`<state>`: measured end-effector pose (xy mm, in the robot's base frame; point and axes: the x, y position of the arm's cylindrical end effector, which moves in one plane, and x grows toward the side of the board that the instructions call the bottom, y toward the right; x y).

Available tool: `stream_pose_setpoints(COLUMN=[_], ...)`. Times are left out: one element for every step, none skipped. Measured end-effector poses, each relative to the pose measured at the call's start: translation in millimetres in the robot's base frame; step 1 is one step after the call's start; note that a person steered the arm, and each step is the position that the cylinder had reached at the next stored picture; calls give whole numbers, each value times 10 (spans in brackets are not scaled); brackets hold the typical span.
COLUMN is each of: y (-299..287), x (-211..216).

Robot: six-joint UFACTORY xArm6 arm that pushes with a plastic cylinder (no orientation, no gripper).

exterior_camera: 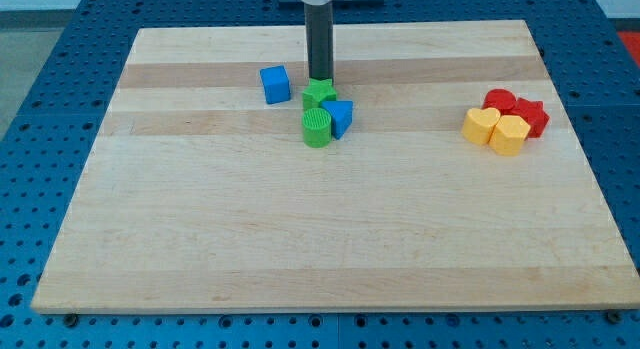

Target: Place the blue cube close to the green circle

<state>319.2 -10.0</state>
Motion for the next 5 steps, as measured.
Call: stream_pose_setpoints(y=[140, 255, 276, 276, 85], x=[0, 6, 40, 5, -394])
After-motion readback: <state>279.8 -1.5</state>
